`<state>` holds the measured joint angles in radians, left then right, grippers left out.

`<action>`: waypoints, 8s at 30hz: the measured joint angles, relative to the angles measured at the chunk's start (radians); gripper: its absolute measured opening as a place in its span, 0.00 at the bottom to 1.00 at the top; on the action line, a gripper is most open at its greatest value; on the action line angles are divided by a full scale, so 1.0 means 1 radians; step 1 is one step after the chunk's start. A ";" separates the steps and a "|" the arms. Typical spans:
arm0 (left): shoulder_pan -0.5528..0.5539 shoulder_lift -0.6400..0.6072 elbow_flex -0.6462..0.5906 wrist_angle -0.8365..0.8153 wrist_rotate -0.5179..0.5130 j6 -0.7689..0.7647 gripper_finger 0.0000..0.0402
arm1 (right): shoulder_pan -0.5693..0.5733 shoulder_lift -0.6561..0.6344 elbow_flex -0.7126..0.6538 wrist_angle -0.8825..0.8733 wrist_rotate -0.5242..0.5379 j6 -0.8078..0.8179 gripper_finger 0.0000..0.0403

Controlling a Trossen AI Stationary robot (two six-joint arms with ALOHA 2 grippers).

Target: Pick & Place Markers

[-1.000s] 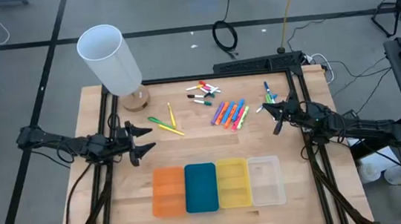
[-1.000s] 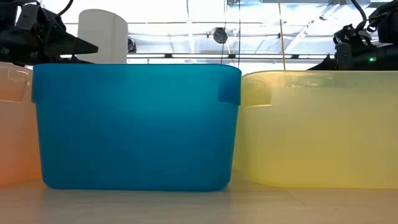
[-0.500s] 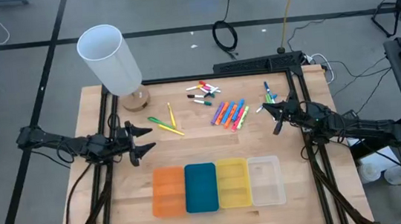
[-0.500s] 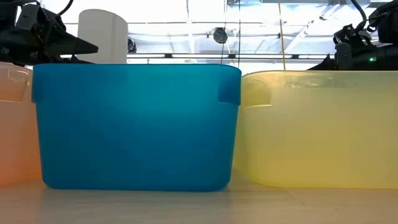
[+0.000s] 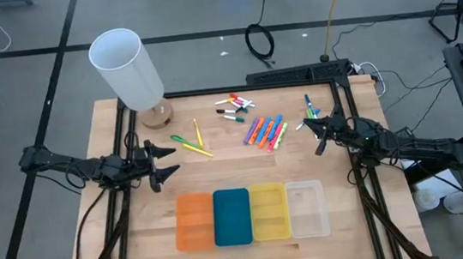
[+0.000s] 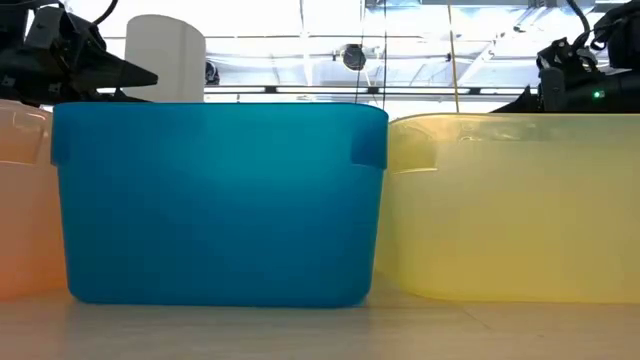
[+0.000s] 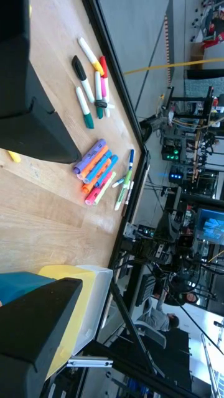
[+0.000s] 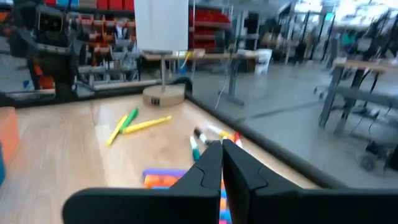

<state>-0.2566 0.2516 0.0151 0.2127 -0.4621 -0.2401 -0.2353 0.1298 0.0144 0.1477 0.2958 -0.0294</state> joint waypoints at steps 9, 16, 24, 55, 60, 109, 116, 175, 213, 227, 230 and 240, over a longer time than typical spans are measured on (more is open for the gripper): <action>0.000 0.000 0.000 0.000 0.000 0.000 0.81 | 0.006 0.001 0.000 0.102 -0.088 0.637 0.00; 0.000 0.000 0.000 0.000 0.000 0.000 0.81 | 0.006 0.001 0.000 0.135 -0.088 0.643 0.00; 0.000 0.000 0.000 0.000 0.000 0.000 0.81 | 0.006 0.000 0.000 0.181 -0.091 0.648 0.00; 0.000 0.000 0.000 0.000 0.000 0.000 0.81 | -0.147 0.761 0.504 -0.621 0.104 0.707 0.46; 0.000 0.000 0.000 0.000 0.000 0.000 0.81 | -0.224 0.882 0.502 -0.640 0.018 0.697 0.42; 0.000 0.000 0.000 0.000 0.000 0.000 0.81 | -0.255 0.951 0.299 -0.438 0.028 0.593 0.33; 0.000 0.000 0.000 0.000 0.000 0.000 0.81 | -0.251 0.952 0.296 -0.374 0.022 0.556 0.14; 0.038 0.143 0.001 0.295 -0.168 -0.031 0.81 | 0.127 1.007 0.330 0.843 -0.429 0.165 0.07; 0.203 1.439 0.869 0.722 0.429 0.271 0.81 | 0.248 1.284 0.521 0.880 -0.345 0.031 0.07; 0.221 1.438 0.876 0.688 0.442 0.288 0.24 | 0.251 1.284 0.521 0.902 -0.344 0.010 0.07; 0.224 1.438 0.876 0.688 0.442 0.284 0.09 | 0.251 1.284 0.521 0.902 -0.342 0.010 0.08; 0.152 1.235 0.875 0.412 0.366 0.306 0.10 | 0.251 1.284 0.521 0.856 -0.317 0.010 0.23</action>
<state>-0.1045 1.4870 0.8906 0.6248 -0.0965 0.0661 0.0154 1.4139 0.5354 1.0033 -0.0210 -0.0194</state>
